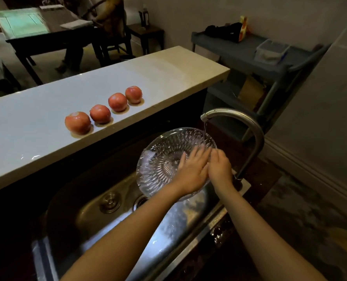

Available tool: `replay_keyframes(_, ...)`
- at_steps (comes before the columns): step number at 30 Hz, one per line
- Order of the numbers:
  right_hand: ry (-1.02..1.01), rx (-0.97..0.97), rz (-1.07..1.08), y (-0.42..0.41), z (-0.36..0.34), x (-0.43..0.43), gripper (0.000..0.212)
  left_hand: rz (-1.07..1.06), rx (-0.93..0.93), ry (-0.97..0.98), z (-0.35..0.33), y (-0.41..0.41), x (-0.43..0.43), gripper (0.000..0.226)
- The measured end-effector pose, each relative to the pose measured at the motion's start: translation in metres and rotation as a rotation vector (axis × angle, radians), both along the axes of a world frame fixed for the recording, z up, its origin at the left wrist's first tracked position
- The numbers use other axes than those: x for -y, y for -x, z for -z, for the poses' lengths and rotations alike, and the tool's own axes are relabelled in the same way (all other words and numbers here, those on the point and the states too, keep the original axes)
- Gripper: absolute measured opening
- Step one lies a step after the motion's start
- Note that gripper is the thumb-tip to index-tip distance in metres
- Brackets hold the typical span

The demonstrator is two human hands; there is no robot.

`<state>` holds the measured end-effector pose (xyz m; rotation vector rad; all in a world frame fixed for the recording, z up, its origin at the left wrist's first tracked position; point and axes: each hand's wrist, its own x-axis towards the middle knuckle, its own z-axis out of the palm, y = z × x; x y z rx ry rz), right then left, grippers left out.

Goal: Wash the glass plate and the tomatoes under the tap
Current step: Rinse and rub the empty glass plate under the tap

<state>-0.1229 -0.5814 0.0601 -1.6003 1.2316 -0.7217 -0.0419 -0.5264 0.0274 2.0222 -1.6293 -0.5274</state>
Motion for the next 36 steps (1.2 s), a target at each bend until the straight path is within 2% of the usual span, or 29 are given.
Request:
replay_keyframes(5, -0.095, 0.143, 0.096, 0.007, -0.007, 0.006, 0.029, 0.086, 0.159, 0.053, -0.013, -0.018, 0.030, 0.051)
replay_keyframes(11, -0.063, 0.140, 0.125, 0.009, -0.008, 0.002, 0.034, 0.021, 0.180, 0.007, -0.006, -0.074, 0.052, 0.054)
replay_keyframes(16, 0.006, 0.144, 0.155, 0.013, -0.011, 0.002, 0.035, -0.114, 0.259, -0.068, 0.025, -0.110, 0.014, 0.058)
replay_keyframes(22, 0.110, 0.084, 0.109, 0.009, -0.007, -0.004, 0.035, -0.275, 0.062, -0.131, 0.046, -0.056, -0.035, 0.062)
replay_keyframes(25, 0.137, 0.073, 0.090, 0.006, -0.009, -0.002, 0.036, -0.167, -0.085, -0.069, 0.039, -0.013, -0.042, 0.060)
replay_keyframes(27, 0.129, 0.060, 0.074, 0.008, -0.009, -0.001, 0.035, -0.060, -0.100, 0.033, 0.026, 0.003, -0.034, 0.054)
replay_keyframes(32, 0.059, 0.116, 0.015, 0.012, -0.004, -0.015, 0.028, 0.000, 0.053, 0.182, -0.002, -0.008, 0.016, 0.055)
replay_keyframes(36, 0.051, 0.119, 0.104, 0.018, -0.001, -0.013, 0.030, -0.086, 0.179, 0.120, 0.005, -0.050, 0.035, 0.055)
